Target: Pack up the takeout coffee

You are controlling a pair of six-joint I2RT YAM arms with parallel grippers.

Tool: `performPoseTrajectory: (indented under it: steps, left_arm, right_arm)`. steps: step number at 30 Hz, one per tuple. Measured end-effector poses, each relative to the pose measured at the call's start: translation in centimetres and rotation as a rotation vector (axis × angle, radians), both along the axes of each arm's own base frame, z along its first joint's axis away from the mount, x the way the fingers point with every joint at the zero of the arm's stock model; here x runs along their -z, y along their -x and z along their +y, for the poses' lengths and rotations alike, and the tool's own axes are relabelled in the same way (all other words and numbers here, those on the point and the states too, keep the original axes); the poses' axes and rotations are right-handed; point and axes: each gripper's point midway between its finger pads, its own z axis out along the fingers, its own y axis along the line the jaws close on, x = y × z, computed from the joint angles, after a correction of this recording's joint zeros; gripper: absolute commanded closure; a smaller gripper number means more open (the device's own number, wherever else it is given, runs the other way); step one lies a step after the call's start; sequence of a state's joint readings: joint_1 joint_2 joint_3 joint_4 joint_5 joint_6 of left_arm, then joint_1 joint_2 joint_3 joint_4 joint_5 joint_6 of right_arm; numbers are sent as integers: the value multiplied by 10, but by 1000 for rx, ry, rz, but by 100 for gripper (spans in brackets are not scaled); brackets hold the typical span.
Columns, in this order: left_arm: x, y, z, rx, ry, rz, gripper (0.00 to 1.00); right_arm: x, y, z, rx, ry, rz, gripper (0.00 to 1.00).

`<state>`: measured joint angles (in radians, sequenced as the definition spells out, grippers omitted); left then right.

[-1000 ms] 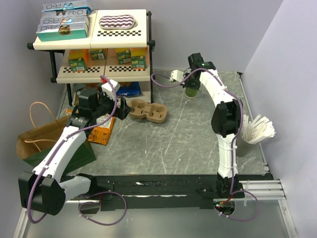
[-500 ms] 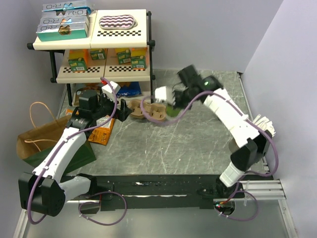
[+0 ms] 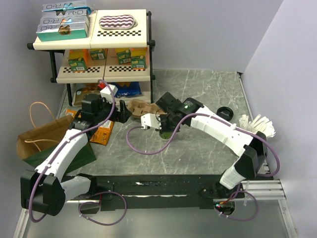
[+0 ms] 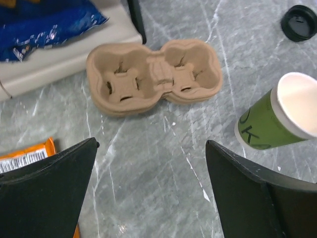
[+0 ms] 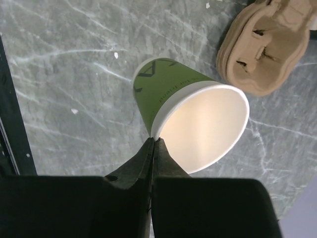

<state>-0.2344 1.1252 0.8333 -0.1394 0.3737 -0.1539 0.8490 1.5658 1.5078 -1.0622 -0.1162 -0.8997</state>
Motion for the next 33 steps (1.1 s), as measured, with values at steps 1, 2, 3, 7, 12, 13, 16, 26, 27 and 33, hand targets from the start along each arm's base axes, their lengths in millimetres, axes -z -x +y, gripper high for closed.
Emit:
performPoseTrajectory:
  steps: [1, 2, 3, 7, 12, 13, 16, 26, 27, 33]
  left_arm:
    - [3, 0, 1, -9, 1, 9, 3]
    - [5, 1, 2, -15, 2, 15, 3]
    - [7, 1, 2, -22, 2, 21, 3]
    - [12, 1, 6, -43, -2, 26, 3]
    - [12, 5, 9, -59, -6, 15, 3]
    - [12, 6, 10, -62, -7, 11, 3]
    - [10, 9, 12, -67, -10, 0, 3]
    - [13, 7, 15, -67, -35, -14, 3]
    - [13, 7, 15, -65, -39, -16, 3]
    - [18, 5, 15, -59, -56, -12, 3]
  right_arm:
    - [3, 1, 1, 11, 2, -3, 100]
    - [7, 2, 3, 19, 5, -5, 100]
    - [9, 3, 4, 27, 6, -5, 100]
    - [12, 2, 10, 45, 3, -36, 100]
    - [10, -3, 17, 71, -12, -78, 100]
    - [10, -3, 18, 75, -12, -78, 100]
    - [12, 1, 21, 88, -15, -67, 100]
    - [40, 18, 13, 99, 38, -14, 100]
    - [44, 20, 11, 95, 46, -9, 100]
    - [54, 35, 7, 58, 50, -11, 100]
